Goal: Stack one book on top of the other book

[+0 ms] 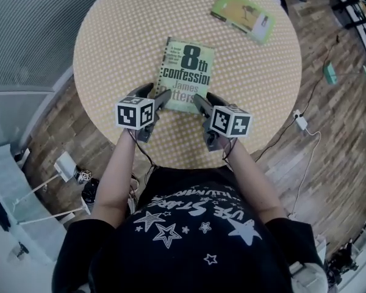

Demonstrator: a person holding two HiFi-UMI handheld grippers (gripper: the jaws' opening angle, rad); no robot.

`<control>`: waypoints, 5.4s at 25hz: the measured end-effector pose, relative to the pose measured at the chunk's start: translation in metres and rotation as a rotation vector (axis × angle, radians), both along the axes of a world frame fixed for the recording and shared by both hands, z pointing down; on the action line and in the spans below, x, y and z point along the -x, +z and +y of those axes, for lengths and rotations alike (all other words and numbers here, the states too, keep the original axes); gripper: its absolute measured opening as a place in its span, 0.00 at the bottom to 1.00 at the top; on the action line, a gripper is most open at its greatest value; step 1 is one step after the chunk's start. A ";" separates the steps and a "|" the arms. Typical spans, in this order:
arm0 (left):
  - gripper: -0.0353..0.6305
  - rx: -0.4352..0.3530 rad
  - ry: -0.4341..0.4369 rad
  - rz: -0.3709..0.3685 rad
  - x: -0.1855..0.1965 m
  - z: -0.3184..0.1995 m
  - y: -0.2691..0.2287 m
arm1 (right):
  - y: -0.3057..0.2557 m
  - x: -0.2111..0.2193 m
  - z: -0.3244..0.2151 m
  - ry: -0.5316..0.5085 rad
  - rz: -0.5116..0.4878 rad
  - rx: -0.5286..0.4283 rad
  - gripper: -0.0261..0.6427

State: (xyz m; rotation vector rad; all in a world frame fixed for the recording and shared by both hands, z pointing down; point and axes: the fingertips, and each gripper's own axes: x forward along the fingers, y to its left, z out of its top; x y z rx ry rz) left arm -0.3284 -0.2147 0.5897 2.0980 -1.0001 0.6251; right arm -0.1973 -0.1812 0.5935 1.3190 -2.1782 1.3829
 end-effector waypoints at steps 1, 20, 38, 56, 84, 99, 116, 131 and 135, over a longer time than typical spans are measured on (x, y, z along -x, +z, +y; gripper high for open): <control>0.49 0.008 0.009 0.001 -0.001 0.001 0.002 | 0.002 0.001 -0.001 0.005 0.006 0.004 0.34; 0.42 0.100 -0.044 0.126 -0.009 0.009 0.008 | -0.001 0.001 -0.005 0.110 0.008 0.000 0.33; 0.42 -0.051 -0.261 0.171 -0.018 0.030 -0.059 | -0.064 -0.011 -0.007 -0.081 0.011 -0.185 0.33; 0.41 -0.182 -0.521 0.109 -0.126 0.057 -0.098 | -0.093 -0.113 -0.014 -0.355 -0.074 -0.269 0.33; 0.41 -0.174 -0.531 0.175 -0.152 0.069 -0.105 | -0.109 -0.140 -0.004 -0.359 -0.002 -0.266 0.33; 0.41 -0.175 -0.806 0.116 -0.235 0.018 -0.092 | -0.091 -0.207 -0.088 -0.611 -0.087 -0.267 0.33; 0.41 -0.181 -0.881 0.124 -0.328 -0.009 -0.097 | -0.096 -0.293 -0.124 -0.695 -0.083 -0.251 0.33; 0.41 -0.190 -0.953 0.119 -0.348 -0.078 -0.092 | -0.091 -0.302 -0.203 -0.798 -0.083 -0.260 0.33; 0.41 -0.186 -1.044 0.119 -0.359 -0.112 -0.084 | -0.084 -0.304 -0.245 -0.906 -0.082 -0.256 0.33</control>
